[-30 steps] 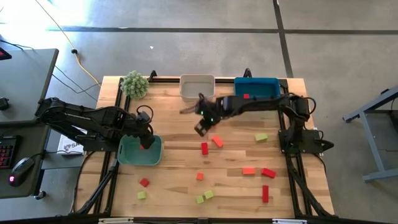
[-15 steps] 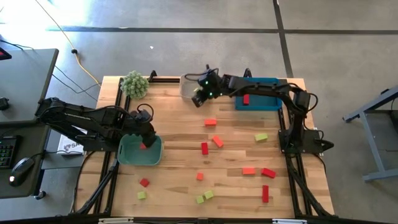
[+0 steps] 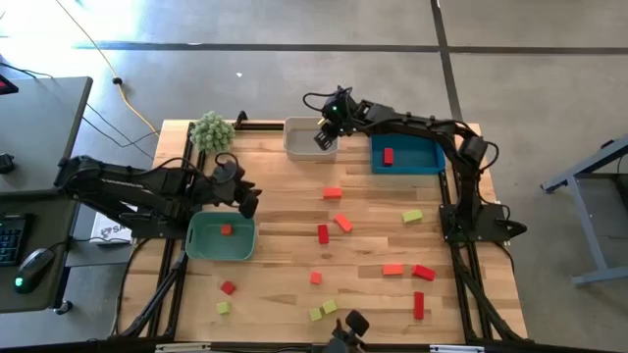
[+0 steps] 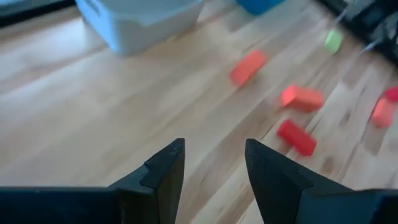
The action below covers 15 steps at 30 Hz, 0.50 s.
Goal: Sort & place blocks by color
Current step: Put the green block into the gray bin
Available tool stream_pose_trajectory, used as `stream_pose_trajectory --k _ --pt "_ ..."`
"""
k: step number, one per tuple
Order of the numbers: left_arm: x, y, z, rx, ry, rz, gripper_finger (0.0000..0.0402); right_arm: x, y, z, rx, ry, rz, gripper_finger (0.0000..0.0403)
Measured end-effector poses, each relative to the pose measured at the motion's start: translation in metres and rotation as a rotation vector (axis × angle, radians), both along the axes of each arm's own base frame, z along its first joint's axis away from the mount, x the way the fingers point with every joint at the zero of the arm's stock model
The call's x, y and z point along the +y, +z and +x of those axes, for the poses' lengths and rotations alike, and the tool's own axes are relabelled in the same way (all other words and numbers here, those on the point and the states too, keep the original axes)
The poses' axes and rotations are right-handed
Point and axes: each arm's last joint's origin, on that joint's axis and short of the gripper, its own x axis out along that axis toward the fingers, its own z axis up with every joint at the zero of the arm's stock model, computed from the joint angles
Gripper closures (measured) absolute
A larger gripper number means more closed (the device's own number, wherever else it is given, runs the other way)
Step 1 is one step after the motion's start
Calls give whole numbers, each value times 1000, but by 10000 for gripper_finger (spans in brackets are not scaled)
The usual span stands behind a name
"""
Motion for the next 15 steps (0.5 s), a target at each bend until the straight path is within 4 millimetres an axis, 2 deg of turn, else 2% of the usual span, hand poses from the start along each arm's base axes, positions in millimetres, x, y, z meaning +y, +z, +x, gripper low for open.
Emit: stream_pose_trajectory --k 8,15 --pt "15 5 3 -56 37 25 243 -8 -9 -3 20 2 27 290" --pt "24 5 1 -50 35 -3 243 -8 -9 -4 26 10 42 280"
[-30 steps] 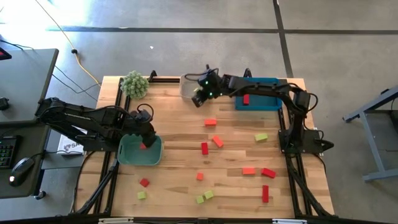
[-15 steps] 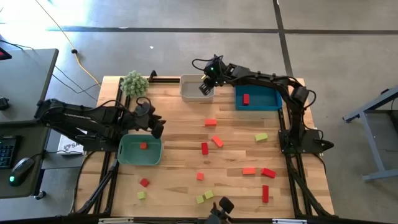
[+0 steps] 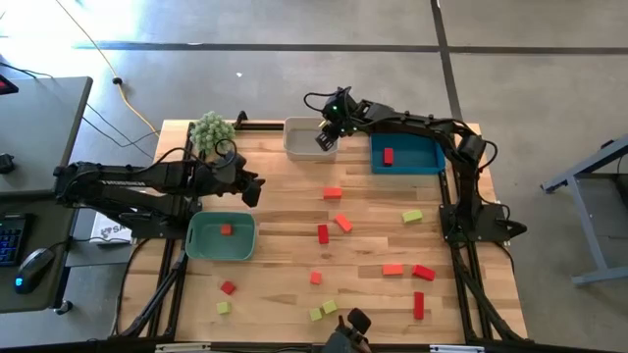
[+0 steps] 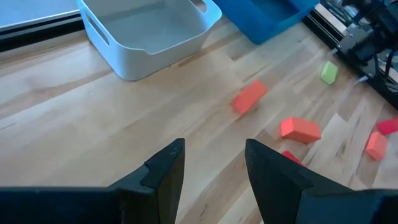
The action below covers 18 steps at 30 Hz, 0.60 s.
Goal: Sort & place blocks by color
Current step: Put the green block into the gray bin, then put the red block into the blue bin
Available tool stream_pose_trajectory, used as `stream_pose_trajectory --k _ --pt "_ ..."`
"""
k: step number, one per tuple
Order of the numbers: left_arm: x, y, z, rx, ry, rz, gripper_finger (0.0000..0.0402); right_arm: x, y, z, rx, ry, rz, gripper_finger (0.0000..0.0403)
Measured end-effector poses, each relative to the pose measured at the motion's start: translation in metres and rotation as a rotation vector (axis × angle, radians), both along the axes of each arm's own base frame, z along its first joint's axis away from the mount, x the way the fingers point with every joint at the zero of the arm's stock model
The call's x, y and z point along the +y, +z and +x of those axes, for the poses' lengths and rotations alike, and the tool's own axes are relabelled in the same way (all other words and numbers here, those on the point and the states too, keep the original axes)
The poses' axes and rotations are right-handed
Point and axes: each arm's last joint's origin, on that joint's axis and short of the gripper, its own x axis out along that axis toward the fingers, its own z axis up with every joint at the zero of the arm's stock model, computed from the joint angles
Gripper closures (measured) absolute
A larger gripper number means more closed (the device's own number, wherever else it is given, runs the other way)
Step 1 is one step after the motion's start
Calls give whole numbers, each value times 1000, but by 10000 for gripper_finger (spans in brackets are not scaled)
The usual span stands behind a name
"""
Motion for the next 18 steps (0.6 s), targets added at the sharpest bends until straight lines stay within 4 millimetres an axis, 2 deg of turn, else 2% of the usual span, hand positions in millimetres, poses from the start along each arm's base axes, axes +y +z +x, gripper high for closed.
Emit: stream_pose_trajectory --k 10,18 --pt "2 0 0 37 -54 38 243 3 5 -2 -6 5 25 186" --pt "0 -1 0 66 -164 53 242 15 40 -15 -98 -55 67 176"
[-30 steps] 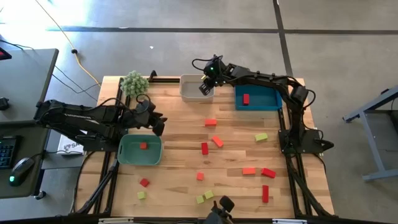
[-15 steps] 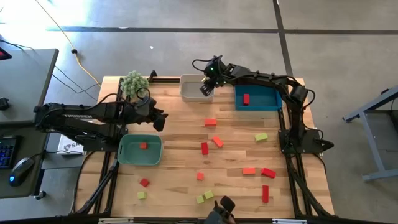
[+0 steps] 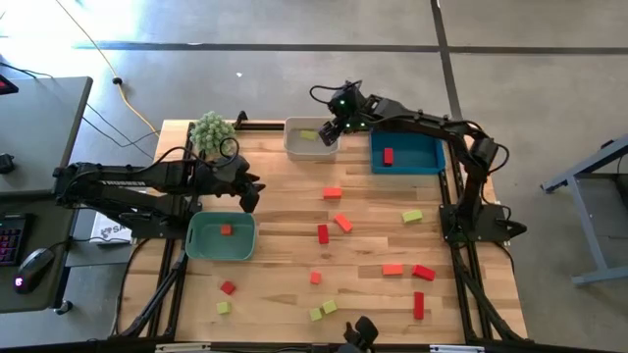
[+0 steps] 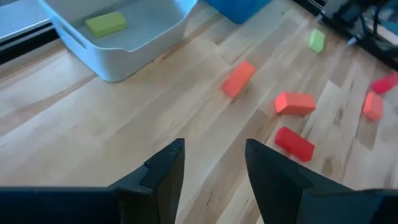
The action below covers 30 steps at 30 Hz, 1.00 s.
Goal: Sort & place blocks by color
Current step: Put the red block into the blue bin
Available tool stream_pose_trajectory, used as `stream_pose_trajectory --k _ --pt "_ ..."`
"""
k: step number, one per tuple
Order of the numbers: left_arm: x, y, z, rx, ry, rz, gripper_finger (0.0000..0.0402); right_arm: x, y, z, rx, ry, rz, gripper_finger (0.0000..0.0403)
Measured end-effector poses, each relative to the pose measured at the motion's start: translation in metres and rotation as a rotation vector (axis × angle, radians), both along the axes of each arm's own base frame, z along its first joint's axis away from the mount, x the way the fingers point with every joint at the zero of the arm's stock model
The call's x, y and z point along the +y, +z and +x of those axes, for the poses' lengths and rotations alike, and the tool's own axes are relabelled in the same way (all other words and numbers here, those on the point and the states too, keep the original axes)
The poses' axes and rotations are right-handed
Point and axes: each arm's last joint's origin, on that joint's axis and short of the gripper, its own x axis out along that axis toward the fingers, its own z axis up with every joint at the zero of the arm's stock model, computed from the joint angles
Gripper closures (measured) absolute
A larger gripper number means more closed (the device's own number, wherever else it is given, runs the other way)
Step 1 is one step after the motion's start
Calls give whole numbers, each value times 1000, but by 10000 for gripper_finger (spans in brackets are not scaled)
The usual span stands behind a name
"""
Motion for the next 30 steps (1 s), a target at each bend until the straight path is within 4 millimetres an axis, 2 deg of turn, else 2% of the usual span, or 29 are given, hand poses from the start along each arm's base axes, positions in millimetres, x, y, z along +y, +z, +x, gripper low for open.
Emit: stream_pose_trajectory --k 9,12,17,24,30 --pt "0 -2 -2 25 -53 -46 196 31 51 -12 -127 30 -48 176" --pt "0 -5 -3 25 -71 -139 182 43 65 -16 -166 27 -50 176" --pt "-7 -9 -6 35 -58 -310 181 64 87 -25 -218 51 -70 176" --pt "-31 -12 -7 59 -45 -455 184 86 108 -36 -256 93 -91 176" --pt "-64 -12 -7 59 -52 -612 184 93 109 -43 -218 108 -75 176"
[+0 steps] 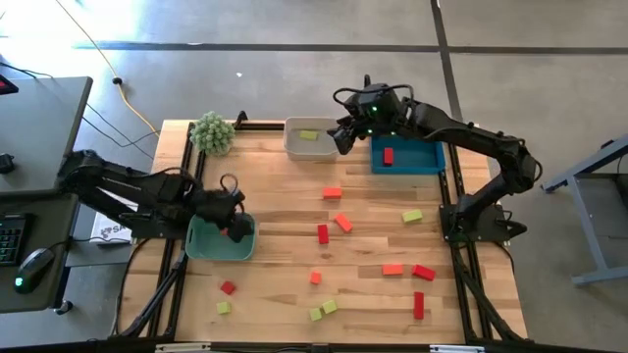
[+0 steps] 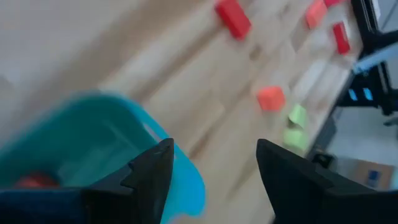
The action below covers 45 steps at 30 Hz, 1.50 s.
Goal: Sort & place blocks by color
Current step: Put the red block into the blue bin
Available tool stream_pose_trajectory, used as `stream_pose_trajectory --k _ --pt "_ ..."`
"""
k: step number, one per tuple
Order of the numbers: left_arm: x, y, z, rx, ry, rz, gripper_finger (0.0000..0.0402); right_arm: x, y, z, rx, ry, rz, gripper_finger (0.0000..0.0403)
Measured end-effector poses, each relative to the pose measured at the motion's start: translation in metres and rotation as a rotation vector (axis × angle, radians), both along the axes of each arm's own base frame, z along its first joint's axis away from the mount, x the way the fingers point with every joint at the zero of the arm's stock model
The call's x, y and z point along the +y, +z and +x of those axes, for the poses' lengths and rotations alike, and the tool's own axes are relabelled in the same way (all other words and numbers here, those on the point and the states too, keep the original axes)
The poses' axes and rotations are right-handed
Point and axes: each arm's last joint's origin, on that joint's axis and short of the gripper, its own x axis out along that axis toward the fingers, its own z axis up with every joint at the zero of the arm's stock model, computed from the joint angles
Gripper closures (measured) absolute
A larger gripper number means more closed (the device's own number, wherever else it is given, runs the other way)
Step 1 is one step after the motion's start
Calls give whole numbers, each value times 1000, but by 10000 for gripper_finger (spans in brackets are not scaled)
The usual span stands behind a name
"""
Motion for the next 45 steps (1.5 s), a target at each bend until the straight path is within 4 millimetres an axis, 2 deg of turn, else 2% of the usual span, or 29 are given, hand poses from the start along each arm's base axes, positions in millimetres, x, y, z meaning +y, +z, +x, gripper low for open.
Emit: stream_pose_trajectory --k 11,15,21,34,45 --pt "-59 2 -15 44 -15 -262 184 5 -16 -11 207 35 42 176" --pt "-77 0 -17 50 -8 -305 184 6 -17 -13 227 38 47 176" --pt "-103 -12 -17 173 -51 -293 184 6 -17 -13 230 38 48 176" --pt "-123 -55 -3 370 28 -164 184 6 -18 -13 238 38 51 176" --pt "-138 -69 8 430 21 -129 184 6 -19 -14 246 38 54 176"
